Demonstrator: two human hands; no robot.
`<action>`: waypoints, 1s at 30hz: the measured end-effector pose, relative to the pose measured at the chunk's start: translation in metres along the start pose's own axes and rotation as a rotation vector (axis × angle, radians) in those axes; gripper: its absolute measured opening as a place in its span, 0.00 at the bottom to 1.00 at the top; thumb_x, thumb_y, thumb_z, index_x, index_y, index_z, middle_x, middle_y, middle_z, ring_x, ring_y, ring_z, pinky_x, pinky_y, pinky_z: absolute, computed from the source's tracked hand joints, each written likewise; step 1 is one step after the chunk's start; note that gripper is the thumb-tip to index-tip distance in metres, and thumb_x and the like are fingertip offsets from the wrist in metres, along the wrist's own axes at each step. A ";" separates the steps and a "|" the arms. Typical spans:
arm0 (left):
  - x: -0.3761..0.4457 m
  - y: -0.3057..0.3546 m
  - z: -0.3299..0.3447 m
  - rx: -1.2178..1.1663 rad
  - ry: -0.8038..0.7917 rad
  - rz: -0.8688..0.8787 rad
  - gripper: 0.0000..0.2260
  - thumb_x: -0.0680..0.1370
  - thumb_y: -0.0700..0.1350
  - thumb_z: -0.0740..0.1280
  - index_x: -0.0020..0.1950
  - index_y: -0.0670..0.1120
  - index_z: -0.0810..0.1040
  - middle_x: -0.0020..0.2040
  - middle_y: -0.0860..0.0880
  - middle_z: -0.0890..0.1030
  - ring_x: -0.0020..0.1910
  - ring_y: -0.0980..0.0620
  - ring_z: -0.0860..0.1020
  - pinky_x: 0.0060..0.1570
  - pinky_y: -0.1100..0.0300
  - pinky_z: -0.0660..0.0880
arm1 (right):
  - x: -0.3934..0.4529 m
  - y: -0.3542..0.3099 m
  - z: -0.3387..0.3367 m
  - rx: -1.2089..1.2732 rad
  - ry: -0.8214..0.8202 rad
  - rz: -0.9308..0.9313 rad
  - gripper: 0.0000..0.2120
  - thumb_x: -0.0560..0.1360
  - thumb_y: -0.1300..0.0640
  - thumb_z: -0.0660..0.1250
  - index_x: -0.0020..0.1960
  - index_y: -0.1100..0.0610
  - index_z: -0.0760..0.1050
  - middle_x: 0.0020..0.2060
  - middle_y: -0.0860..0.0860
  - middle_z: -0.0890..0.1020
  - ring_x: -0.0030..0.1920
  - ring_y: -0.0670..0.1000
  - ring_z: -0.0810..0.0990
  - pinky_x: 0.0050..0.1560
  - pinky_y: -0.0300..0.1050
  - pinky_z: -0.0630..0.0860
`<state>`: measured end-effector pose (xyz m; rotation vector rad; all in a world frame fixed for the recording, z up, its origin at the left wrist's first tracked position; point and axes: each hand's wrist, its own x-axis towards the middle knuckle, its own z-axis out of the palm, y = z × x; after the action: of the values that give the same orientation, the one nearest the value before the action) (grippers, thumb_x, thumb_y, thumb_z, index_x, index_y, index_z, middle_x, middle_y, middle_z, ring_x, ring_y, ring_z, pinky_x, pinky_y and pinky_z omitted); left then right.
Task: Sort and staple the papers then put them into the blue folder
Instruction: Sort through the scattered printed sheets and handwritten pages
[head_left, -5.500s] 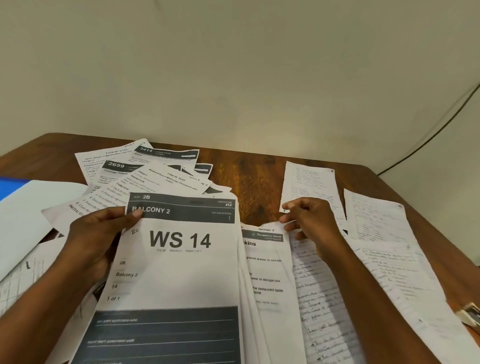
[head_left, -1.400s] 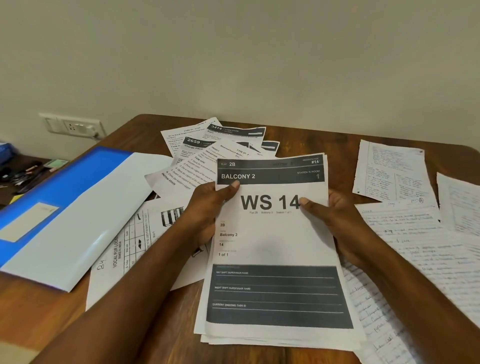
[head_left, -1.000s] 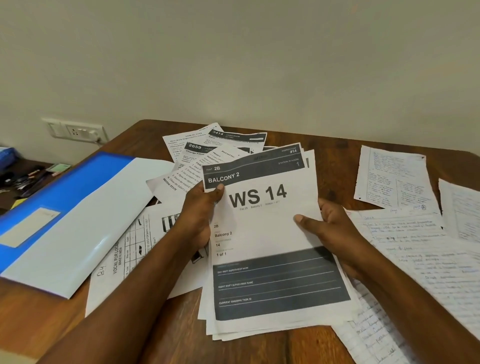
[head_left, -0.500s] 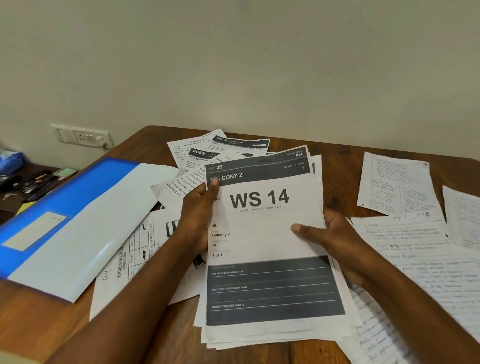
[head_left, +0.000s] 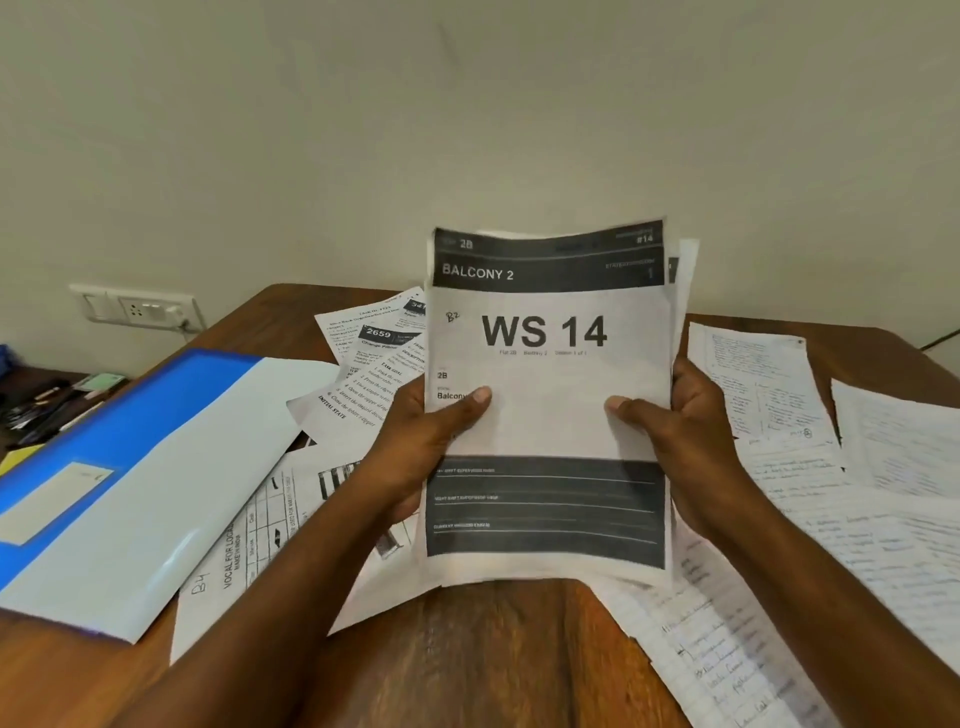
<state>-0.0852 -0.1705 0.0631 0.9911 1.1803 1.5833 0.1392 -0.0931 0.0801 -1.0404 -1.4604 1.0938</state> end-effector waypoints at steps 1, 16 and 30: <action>-0.002 0.008 0.001 0.016 0.011 0.039 0.11 0.80 0.43 0.70 0.61 0.50 0.80 0.54 0.48 0.89 0.52 0.45 0.88 0.47 0.51 0.85 | 0.000 -0.009 0.001 -0.007 0.010 -0.028 0.19 0.79 0.58 0.73 0.64 0.45 0.70 0.54 0.39 0.79 0.53 0.48 0.80 0.53 0.42 0.79; -0.052 0.014 -0.003 0.153 0.123 0.149 0.13 0.76 0.52 0.72 0.60 0.56 0.78 0.49 0.58 0.88 0.51 0.52 0.87 0.45 0.59 0.85 | -0.059 -0.035 0.030 -0.070 0.002 -0.082 0.23 0.79 0.57 0.73 0.65 0.43 0.64 0.51 0.36 0.73 0.47 0.41 0.75 0.57 0.43 0.74; -0.059 -0.022 0.004 0.139 0.258 0.029 0.11 0.79 0.48 0.73 0.60 0.55 0.79 0.53 0.53 0.87 0.53 0.50 0.85 0.50 0.55 0.84 | -0.065 -0.023 0.023 -0.044 -0.010 -0.006 0.18 0.81 0.56 0.70 0.61 0.46 0.62 0.48 0.34 0.69 0.50 0.42 0.74 0.58 0.40 0.68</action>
<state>-0.0614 -0.2225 0.0379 0.9136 1.4745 1.7075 0.1236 -0.1640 0.0866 -1.0618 -1.5010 1.0685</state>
